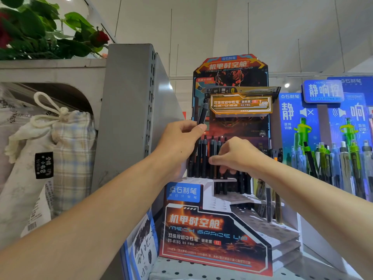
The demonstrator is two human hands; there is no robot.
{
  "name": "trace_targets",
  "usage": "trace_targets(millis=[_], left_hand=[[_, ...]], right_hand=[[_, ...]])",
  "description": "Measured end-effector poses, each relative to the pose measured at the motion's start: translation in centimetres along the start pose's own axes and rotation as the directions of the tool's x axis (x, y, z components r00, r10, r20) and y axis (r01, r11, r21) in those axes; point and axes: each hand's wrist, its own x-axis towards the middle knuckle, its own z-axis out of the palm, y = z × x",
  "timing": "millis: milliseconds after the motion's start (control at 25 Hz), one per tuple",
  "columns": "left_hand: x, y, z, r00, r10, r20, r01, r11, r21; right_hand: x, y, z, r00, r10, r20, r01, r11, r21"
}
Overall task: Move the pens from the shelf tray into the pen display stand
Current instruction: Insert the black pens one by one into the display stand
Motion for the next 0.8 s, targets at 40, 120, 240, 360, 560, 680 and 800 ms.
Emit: trace_targets(millis=[40, 120, 240, 360, 560, 680, 800], left_hand=[[0.1, 0.0, -0.1, 1.0, 0.009, 0.001, -0.009, 1.0, -0.001], [0.2, -0.1, -0.2, 1.0, 0.03, 0.005, -0.03, 0.999, 0.015], [0.5, -0.4, -0.4, 0.999, 0.042, 0.024, -0.042, 0.999, 0.005], [0.6, -0.4, -0.2, 0.998, 0.034, 0.045, -0.033, 0.999, -0.026], [0.5, -0.2, -0.4, 0.998, 0.01, 0.062, -0.008, 0.999, -0.042], [0.2, -0.1, -0.5, 0.997, -0.013, 0.074, 0.012, 1.0, 0.014], [-0.3, -0.2, -0.9, 0.992, -0.059, 0.11, 0.05, 0.995, 0.083]], right_hand=[[-0.1, -0.1, -0.3, 0.997, -0.044, -0.064, 0.045, 0.999, 0.013], [-0.6, -0.6, -1.2, 0.986, -0.112, -0.124, 0.139, 0.962, 0.236], [-1.4, -1.3, -2.5, 0.98, -0.196, -0.029, 0.181, 0.825, 0.536], [-1.7, -1.4, -2.8, 0.968, -0.245, 0.048, 0.171, 0.789, 0.59], [-1.9, -1.1, -2.5, 0.955, -0.294, 0.048, 0.202, 0.757, 0.621], [-1.9, -0.9, -2.2, 0.966, -0.258, 0.006, 0.201, 0.771, 0.605], [-1.4, -0.5, -2.0, 0.983, -0.148, -0.106, 0.181, 0.861, 0.475]])
